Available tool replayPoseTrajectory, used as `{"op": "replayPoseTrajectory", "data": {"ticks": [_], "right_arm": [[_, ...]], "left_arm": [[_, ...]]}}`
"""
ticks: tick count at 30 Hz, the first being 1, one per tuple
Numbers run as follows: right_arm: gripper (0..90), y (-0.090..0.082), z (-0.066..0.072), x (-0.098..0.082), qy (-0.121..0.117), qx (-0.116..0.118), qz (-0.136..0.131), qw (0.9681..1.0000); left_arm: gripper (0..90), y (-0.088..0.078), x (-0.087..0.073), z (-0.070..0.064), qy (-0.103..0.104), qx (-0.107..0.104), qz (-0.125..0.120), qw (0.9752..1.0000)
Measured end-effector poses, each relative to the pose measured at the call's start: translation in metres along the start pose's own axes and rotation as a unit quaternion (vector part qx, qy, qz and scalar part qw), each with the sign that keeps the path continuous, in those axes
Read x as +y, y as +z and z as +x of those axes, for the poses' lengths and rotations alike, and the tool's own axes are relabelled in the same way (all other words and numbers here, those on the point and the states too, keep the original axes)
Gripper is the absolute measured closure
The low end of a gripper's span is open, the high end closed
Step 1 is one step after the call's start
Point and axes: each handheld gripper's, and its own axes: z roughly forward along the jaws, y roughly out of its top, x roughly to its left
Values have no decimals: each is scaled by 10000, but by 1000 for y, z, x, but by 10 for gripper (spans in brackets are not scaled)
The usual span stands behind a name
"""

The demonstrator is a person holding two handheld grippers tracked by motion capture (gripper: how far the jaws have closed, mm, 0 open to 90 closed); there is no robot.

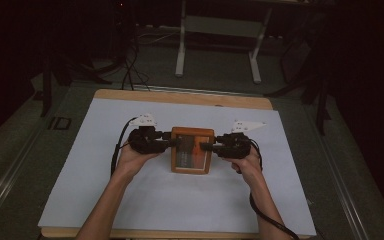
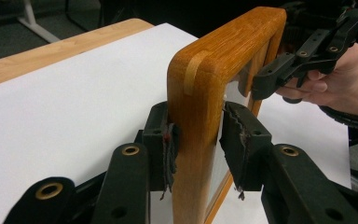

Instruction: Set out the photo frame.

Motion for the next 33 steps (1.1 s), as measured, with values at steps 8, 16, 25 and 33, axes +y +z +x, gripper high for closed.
{"op": "replayPoseTrajectory", "data": {"ticks": [8, 16, 25, 33], "right_arm": [[630, 10, -7, -8, 252, 105, 55, 9996], [625, 16, -10, -15, 345, 51, 174, 9992], [603, 17, -16, -16, 468, -185, 304, 9983], [579, 21, -19, -15, 545, -317, 312, 9975]], "left_arm": [[641, 2, -9, 5, -222, 49, 113, 9997], [641, 8, -18, 13, -366, -16, 152, 9992], [633, 18, -15, 20, -590, 32, 155, 9981], [621, 22, -15, 24, -721, 92, 143, 9973]]}}
